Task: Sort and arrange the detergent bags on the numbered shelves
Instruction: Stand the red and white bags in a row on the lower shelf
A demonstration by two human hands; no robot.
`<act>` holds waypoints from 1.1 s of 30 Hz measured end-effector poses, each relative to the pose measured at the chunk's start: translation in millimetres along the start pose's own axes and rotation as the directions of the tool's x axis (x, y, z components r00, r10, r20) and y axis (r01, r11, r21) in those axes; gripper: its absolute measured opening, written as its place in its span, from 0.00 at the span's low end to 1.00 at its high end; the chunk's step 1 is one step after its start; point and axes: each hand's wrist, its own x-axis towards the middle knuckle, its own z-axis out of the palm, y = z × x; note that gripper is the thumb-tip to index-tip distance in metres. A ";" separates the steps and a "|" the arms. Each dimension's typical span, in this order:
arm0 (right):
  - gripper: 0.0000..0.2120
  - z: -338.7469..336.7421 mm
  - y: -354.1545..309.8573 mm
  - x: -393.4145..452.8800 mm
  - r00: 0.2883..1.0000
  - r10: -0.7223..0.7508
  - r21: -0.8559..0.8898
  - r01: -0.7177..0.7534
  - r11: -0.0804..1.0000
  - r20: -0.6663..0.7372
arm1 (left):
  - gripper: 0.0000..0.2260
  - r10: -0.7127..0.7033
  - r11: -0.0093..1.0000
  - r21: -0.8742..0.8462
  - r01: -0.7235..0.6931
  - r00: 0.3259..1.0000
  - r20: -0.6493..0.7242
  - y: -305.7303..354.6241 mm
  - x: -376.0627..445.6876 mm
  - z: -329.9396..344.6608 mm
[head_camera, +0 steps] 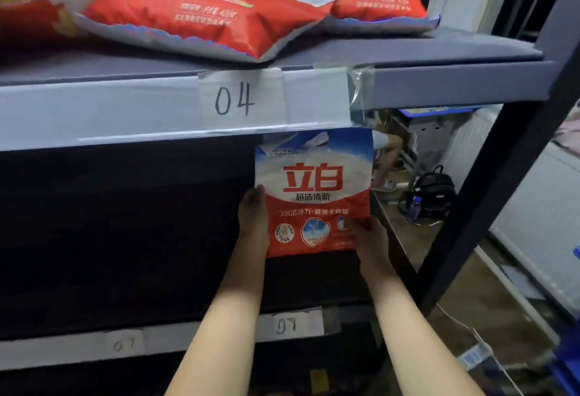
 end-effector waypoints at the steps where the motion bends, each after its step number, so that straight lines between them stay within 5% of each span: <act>1: 0.04 2.3 1.9 3.9 0.999 0.016 0.023 -0.015 1.000 -0.034 | 0.08 -0.005 1.000 0.006 0.005 1.000 -0.022 -3.4 5.4 5.1; 10: 0.08 4.6 10.7 29.3 0.997 0.005 -0.054 -0.009 0.998 -0.078 | 0.07 0.113 0.993 -0.006 -0.115 0.986 -0.119 -14.9 34.4 31.5; 16: 0.12 -16.9 11.5 12.6 0.991 -0.119 -0.283 0.098 0.954 -0.059 | 0.12 0.198 0.927 0.334 -0.172 0.979 -0.044 -24.7 29.6 13.5; 20: 0.11 -22.9 16.7 -16.9 0.969 -0.239 -0.447 0.188 0.875 -0.059 | 0.19 0.221 0.644 0.721 -0.256 0.964 0.145 -57.0 7.2 -17.4; 26: 0.19 -12.5 17.0 -88.9 0.951 -0.239 -0.703 0.307 0.642 0.197 | 0.19 0.118 0.029 0.904 -0.427 0.899 0.421 -65.2 -62.1 -69.6; 33: 0.21 -15.3 -51.5 -190.3 0.847 -0.367 -0.681 0.529 0.506 0.385 | 0.16 0.323 -0.171 0.738 -0.652 0.671 0.668 12.8 -155.2 -115.5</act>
